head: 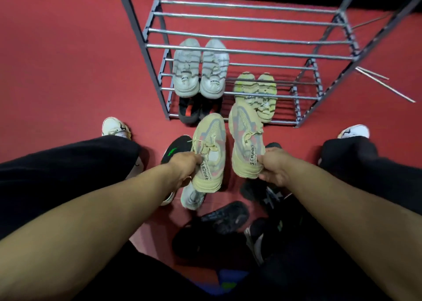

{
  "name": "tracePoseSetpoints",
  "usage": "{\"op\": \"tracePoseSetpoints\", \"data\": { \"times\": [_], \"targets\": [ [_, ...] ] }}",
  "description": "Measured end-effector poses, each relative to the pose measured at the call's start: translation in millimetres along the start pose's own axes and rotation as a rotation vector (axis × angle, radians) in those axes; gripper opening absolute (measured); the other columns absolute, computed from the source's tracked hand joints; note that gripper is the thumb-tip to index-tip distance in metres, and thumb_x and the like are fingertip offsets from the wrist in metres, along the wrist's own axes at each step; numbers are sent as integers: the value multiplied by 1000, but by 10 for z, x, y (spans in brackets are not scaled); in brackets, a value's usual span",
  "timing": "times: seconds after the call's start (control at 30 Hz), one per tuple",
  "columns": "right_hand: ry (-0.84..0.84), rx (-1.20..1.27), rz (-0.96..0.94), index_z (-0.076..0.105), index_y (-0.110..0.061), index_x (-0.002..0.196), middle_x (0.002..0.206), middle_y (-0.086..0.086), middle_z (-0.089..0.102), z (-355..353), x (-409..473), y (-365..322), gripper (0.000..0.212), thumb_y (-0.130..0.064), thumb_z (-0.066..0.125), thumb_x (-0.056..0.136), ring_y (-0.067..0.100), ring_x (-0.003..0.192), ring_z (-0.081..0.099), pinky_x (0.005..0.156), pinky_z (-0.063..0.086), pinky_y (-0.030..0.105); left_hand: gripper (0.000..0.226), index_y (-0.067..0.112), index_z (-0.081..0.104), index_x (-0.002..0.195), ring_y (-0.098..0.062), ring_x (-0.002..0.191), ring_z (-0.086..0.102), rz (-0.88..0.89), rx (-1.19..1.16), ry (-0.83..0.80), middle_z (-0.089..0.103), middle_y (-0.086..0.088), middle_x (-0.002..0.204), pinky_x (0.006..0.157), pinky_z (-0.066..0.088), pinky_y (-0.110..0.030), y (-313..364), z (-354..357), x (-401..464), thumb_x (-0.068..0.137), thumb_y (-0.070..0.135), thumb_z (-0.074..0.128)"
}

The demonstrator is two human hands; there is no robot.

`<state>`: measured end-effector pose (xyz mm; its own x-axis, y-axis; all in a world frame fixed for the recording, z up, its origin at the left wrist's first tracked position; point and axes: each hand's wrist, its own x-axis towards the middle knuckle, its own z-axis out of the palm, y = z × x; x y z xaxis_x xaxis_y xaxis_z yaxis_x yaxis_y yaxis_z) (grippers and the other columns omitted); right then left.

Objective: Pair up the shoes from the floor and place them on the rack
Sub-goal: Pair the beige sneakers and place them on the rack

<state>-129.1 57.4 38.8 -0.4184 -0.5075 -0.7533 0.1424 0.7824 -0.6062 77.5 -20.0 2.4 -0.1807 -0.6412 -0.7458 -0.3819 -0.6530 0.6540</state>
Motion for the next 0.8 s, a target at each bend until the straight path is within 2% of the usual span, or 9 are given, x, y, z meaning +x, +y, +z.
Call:
{"op": "tracePoseSetpoints", "data": {
  "times": [0.07, 0.13, 0.3, 0.37, 0.43, 0.53, 0.63, 0.7, 0.8],
  "targets": [
    [35, 22, -18, 59, -13, 80, 64, 4, 59, -155, -83, -31, 18, -10, 50, 95, 8, 31, 49, 29, 36, 13, 21, 18, 58, 65, -15, 39, 31, 55, 71, -25, 46, -1, 50, 43, 20, -20, 165, 153, -109, 86, 16, 57],
    [69, 54, -48, 58, -12, 78, 62, 5, 58, -303, -107, -88, 20, -7, 49, 95, 7, 27, 47, 30, 36, 13, 24, 18, 57, 64, -14, 41, 30, 99, 84, -33, 45, 1, 45, 44, 20, -21, 366, 315, -175, 88, 18, 57],
    [92, 122, -68, 54, -14, 74, 69, 4, 59, -621, 47, -353, 28, -2, 41, 96, 15, 54, 53, 50, 43, 24, 18, 20, 55, 71, -12, 41, 36, 197, 39, -8, 47, 2, 55, 46, 24, -20, 882, 703, 16, 89, 22, 54],
    [117, 146, -54, 55, -14, 80, 75, 6, 60, -717, 182, -505, 25, -2, 41, 96, 16, 59, 53, 56, 44, 28, 13, 18, 59, 79, -11, 38, 39, 212, 39, 11, 51, 1, 57, 42, 26, -15, 1094, 817, 176, 90, 22, 54],
    [144, 123, -54, 56, -14, 84, 79, 7, 60, -802, 364, -661, 22, -3, 41, 97, 16, 60, 54, 57, 45, 29, 15, 14, 61, 82, -16, 43, 42, 225, 63, 32, 56, -4, 62, 45, 32, -19, 1296, 924, 349, 88, 27, 55],
    [195, 35, -64, 56, -13, 88, 75, 6, 58, -887, 688, -906, 20, -4, 40, 98, 17, 58, 52, 53, 43, 27, 18, 10, 61, 78, -27, 58, 56, 239, 46, 68, 62, -13, 66, 56, 48, -37, 1535, 1050, 692, 85, 25, 57],
    [234, -1, -91, 57, -12, 101, 85, 10, 60, -916, 1101, -1139, 20, -3, 40, 96, 17, 57, 50, 44, 41, 21, 17, 10, 61, 83, -25, 67, 57, 314, 166, 120, 60, -7, 74, 61, 49, -29, 1766, 1152, 1016, 92, 21, 52],
    [254, -31, -116, 60, -9, 103, 88, 13, 61, -927, 1345, -1279, 23, -1, 41, 93, 19, 56, 52, 38, 40, 17, 27, 4, 68, 98, -30, 84, 63, 372, 217, 205, 70, -10, 94, 76, 51, -30, 1892, 1212, 1244, 92, 24, 50],
    [254, -53, -146, 60, -7, 97, 74, 10, 58, -960, 1592, -1461, 20, 1, 41, 93, 18, 50, 48, 31, 37, 14, 35, 4, 67, 111, -36, 101, 64, 402, 259, 279, 69, -16, 113, 87, 52, -34, 2091, 1304, 1456, 90, 26, 51]
  ]
}}
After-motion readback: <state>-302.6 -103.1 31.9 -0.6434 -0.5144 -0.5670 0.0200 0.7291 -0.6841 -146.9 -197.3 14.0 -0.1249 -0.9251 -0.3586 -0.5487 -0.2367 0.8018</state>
